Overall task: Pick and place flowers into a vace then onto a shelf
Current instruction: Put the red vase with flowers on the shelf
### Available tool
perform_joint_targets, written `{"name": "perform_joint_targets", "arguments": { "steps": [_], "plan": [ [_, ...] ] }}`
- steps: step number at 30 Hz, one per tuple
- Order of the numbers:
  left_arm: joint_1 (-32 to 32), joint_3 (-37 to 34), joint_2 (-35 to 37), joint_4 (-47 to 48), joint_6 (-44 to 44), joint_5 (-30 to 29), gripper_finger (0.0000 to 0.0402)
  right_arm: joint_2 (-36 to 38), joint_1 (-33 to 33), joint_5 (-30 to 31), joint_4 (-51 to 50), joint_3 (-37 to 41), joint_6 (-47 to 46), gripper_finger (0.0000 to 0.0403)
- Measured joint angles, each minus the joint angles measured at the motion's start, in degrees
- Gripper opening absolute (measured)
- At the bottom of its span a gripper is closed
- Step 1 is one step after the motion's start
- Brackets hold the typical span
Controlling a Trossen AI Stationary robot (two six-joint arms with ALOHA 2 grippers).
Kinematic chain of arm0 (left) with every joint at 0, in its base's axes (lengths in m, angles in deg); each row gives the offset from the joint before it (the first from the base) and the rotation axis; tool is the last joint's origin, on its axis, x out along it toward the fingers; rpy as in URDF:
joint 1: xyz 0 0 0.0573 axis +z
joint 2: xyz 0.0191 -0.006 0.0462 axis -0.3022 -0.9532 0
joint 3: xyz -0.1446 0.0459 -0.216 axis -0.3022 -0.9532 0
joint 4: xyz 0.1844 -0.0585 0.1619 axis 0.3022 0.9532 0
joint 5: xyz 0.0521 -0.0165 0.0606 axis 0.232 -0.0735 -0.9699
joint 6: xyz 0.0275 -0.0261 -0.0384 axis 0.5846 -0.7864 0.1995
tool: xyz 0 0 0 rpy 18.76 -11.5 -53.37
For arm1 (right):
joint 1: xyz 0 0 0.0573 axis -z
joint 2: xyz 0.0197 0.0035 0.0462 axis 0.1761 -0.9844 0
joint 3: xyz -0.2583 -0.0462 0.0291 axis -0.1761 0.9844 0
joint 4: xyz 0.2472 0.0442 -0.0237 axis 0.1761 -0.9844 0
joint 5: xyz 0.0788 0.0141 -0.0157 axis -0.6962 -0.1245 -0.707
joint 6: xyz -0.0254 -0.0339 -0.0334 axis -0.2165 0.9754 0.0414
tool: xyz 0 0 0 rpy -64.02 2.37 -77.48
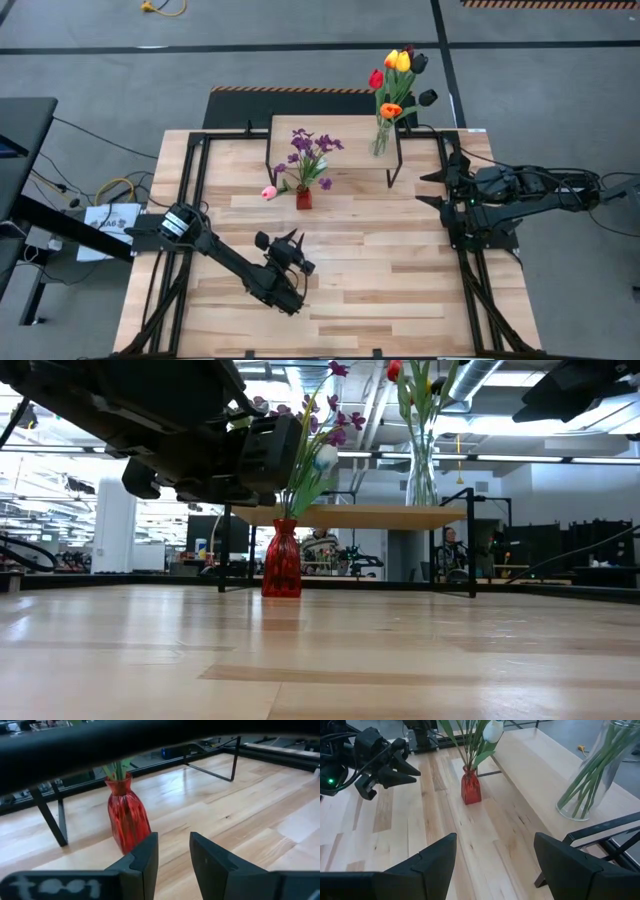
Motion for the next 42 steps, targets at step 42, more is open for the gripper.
{"name": "perform_joint_targets", "arguments": {
  "steps": [42],
  "plan": [
    [-13.43, 1.62, 0.0, 16.94, -14.65, -5.99, 0.0251, -0.14, -0.01, -1.73, -1.44, 0.0, -0.55, 0.026]
  ]
}}
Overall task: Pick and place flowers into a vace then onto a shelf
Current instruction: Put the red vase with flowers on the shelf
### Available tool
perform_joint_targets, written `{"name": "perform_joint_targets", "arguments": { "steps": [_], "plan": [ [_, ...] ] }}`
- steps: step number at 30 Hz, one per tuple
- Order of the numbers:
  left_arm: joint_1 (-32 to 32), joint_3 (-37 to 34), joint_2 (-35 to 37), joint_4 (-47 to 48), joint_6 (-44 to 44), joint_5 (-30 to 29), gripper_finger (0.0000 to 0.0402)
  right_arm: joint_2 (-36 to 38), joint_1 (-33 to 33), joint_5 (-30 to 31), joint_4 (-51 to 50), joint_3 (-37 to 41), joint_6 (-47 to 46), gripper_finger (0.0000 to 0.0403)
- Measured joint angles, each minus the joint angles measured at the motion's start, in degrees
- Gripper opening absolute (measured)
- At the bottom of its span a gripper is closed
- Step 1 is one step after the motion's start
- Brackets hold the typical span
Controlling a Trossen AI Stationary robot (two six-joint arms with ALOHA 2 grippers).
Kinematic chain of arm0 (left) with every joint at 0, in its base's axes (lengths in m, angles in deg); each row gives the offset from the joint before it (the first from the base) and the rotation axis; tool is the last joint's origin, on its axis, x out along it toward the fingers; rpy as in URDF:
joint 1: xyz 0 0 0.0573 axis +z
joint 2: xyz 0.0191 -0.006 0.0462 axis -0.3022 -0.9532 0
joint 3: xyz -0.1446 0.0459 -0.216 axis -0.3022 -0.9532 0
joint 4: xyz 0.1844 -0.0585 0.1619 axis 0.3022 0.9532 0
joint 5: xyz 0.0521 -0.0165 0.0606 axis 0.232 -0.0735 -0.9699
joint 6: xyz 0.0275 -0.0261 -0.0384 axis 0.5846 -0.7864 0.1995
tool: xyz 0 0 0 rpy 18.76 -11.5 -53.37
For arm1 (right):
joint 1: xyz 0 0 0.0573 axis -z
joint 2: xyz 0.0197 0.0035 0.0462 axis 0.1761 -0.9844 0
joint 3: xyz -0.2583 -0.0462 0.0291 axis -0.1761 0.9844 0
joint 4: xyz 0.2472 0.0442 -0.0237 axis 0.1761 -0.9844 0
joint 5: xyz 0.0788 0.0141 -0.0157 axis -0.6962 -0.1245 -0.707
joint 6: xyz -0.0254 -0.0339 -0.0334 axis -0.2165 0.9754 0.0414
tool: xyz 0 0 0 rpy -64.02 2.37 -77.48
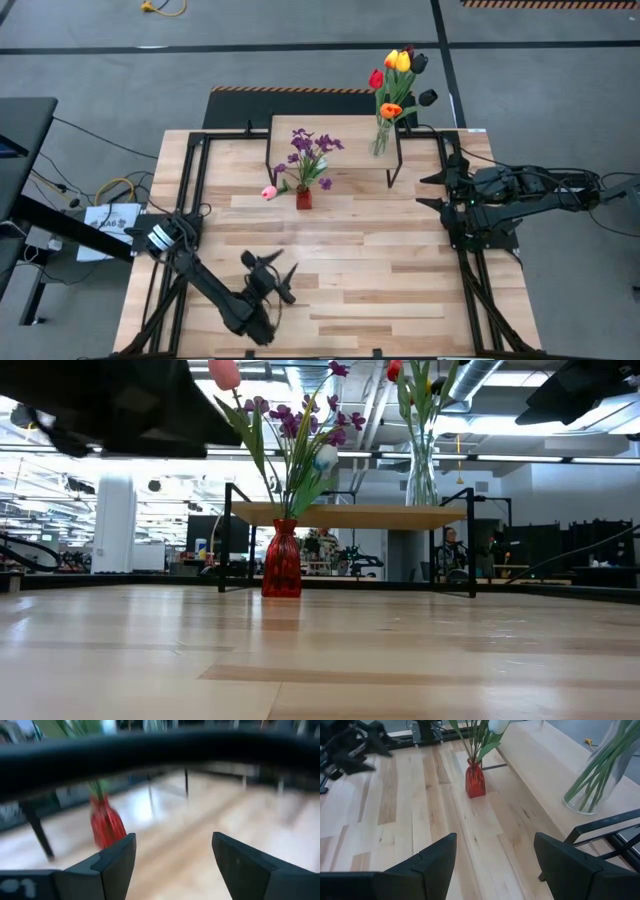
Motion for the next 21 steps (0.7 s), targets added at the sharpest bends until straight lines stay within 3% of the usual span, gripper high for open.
{"name": "perform_joint_targets", "arguments": {
  "steps": [4, 6, 9, 15, 21],
  "plan": [
    [0.63, 3.67, 0.0, -14.56, 23.58, 16.43, 0.0251, -0.02, 0.0, -0.02, 0.0, 0.0, -0.08, 0.026],
    [2.03, 4.78, 0.0, -24.21, 36.51, 21.23, 0.0251, -0.03, 0.01, -0.05, -0.02, 0.0, -0.08, 0.026],
    [3.19, 5.46, 0.0, -34.99, 52.3, 20.76, 0.0251, -0.02, 0.02, -1.37, -0.31, 0.0, -0.15, 0.026],
    [3.33, 3.01, 0.26, -44.19, 62.1, 17.09, 0.0251, -0.02, -0.02, -5.27, -2.03, 0.0, -0.52, 0.026],
    [5.58, -2.43, 0.3, -68.0, 80.11, 20.98, 0.0244, -0.02, -0.02, -5.77, -3.21, 0.0, -1.46, 0.026]
  ]
}}
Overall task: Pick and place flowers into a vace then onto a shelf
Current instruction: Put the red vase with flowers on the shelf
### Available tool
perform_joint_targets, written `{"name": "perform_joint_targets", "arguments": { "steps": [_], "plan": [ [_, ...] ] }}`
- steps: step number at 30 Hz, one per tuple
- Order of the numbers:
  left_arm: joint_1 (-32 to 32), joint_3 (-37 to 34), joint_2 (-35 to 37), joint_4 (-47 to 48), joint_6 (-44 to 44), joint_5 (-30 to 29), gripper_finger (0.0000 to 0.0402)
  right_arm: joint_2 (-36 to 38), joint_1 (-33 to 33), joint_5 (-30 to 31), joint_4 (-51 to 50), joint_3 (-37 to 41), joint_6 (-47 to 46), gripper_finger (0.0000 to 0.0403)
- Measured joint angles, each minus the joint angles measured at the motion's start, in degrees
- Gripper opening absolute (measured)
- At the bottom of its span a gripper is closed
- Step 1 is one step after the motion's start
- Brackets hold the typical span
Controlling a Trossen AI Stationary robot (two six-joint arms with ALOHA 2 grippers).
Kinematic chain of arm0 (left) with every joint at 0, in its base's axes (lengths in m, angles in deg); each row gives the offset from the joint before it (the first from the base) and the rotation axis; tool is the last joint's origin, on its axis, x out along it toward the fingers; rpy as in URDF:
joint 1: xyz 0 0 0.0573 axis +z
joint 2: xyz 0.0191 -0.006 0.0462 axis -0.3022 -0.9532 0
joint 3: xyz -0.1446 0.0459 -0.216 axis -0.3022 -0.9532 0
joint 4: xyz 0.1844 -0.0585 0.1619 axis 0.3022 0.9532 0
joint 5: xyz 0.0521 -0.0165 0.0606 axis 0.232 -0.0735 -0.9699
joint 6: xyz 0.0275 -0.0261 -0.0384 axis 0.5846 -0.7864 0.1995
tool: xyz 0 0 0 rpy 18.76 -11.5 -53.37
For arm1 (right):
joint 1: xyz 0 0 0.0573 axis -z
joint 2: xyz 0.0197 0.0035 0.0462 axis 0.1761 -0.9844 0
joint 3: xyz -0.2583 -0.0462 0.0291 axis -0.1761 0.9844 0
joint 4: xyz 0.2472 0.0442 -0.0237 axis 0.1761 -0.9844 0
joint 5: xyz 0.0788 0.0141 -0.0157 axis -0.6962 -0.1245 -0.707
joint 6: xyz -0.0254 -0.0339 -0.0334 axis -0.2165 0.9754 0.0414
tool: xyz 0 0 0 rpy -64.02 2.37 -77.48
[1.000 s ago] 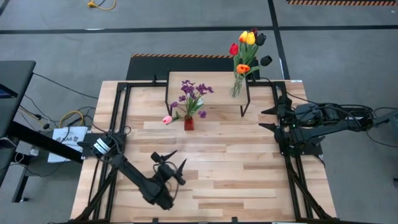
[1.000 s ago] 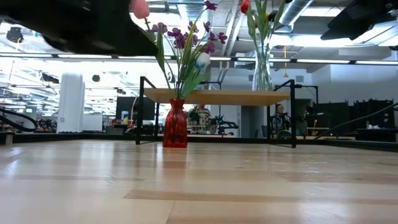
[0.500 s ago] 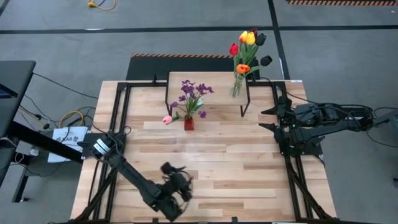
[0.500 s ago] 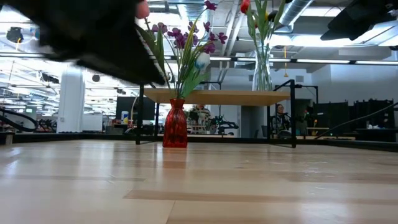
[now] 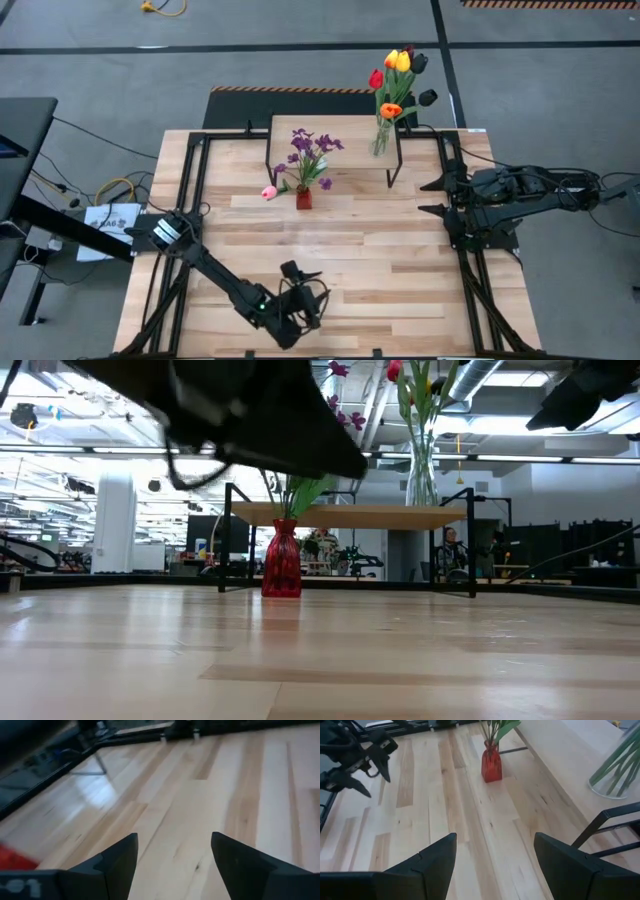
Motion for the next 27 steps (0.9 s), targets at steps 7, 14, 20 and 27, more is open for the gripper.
{"name": "perform_joint_targets", "arguments": {
  "steps": [7, 14, 20, 27],
  "plan": [
    [1.76, -14.93, 6.86, -18.61, 6.03, 2.77, 0.0216, 0.02, 0.0, 0.11, 0.02, 0.0, 0.36, 0.026],
    [1.96, -36.08, 14.19, -49.48, 11.48, 1.24, 0.0204, 0.0, 0.0, 1.4, 0.2, 0.0, 0.44, 0.026],
    [8.25, -44.77, 14.01, -60.92, 13.54, 1.14, 0.0203, 0.0, 0.02, 1.7, 0.28, 0.0, 0.43, 0.026],
    [14.35, -44.6, 13.97, -61.25, 16.42, 1.03, 0.0203, 0.0, 0.03, 2.57, 0.42, 0.0, 0.43, 0.026]
  ]
}}
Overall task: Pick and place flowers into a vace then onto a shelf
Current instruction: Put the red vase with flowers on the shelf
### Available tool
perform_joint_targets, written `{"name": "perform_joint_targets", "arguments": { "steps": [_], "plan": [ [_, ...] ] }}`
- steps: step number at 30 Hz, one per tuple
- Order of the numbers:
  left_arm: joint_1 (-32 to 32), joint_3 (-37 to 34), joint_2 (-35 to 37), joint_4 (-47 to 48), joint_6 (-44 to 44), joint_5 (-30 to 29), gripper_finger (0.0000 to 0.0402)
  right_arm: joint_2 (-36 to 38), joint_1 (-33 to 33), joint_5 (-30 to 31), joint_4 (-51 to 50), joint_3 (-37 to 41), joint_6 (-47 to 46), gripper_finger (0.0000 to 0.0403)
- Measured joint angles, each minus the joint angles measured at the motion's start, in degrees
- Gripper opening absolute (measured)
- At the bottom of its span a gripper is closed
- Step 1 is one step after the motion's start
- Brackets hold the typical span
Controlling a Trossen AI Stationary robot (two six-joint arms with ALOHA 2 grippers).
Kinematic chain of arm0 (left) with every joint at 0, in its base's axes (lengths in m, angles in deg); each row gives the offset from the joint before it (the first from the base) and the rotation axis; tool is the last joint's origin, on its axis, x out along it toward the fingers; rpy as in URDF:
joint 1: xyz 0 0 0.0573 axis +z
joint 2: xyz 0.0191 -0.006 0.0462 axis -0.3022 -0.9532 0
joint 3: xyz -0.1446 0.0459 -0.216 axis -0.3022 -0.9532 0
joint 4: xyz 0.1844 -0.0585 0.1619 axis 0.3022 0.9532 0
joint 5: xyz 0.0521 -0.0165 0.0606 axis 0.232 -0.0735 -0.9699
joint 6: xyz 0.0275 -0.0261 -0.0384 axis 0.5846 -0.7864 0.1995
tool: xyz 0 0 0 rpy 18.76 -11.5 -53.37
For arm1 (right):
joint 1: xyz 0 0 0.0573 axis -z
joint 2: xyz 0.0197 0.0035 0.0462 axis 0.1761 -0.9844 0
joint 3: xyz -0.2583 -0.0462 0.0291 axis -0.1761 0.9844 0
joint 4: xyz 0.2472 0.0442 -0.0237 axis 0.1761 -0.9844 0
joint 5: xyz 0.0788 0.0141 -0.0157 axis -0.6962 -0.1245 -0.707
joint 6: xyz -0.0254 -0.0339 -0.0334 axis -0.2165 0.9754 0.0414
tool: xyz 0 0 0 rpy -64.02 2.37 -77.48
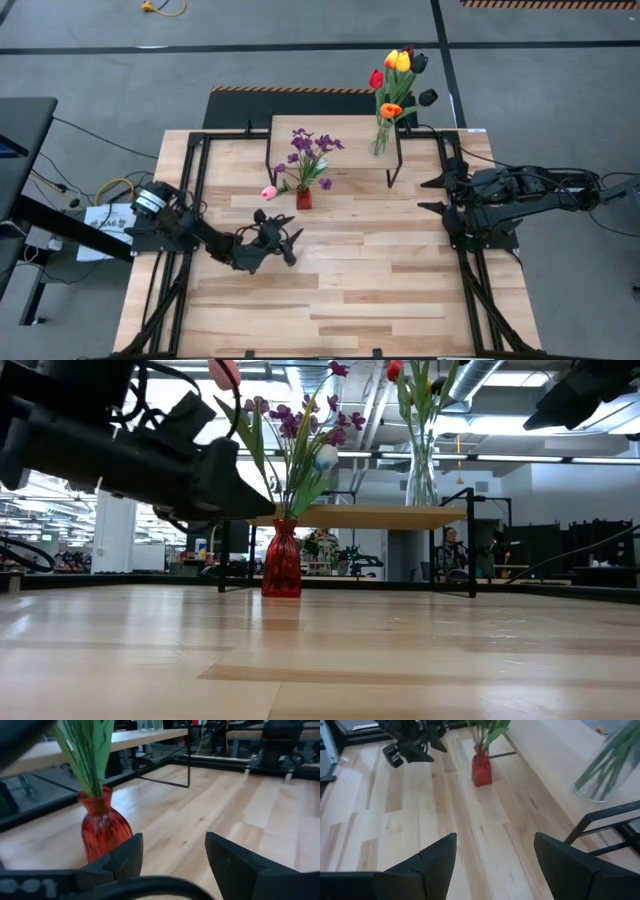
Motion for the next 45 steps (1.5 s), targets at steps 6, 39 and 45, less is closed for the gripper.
{"name": "perform_joint_targets", "arguments": {
  "steps": [6, 39, 45],
  "plan": [
    [1.87, 0.63, -0.02, 0.02, 1.92, -3.13, 0.0203, 0.0, 0.02, 1.81, -0.02, 0.0, -0.02, 0.026],
    [1.62, 0.63, -0.04, 1.07, -5.13, 12.58, 0.0203, 0.0, 0.02, 2.41, -0.51, 0.0, -3.94, 0.026],
    [-0.18, 1.14, -0.05, 1.01, -5.09, 16.92, 0.0203, 0.28, -0.87, 2.39, 5.35, 5.08, -5.04, 0.0254]
  ]
}}
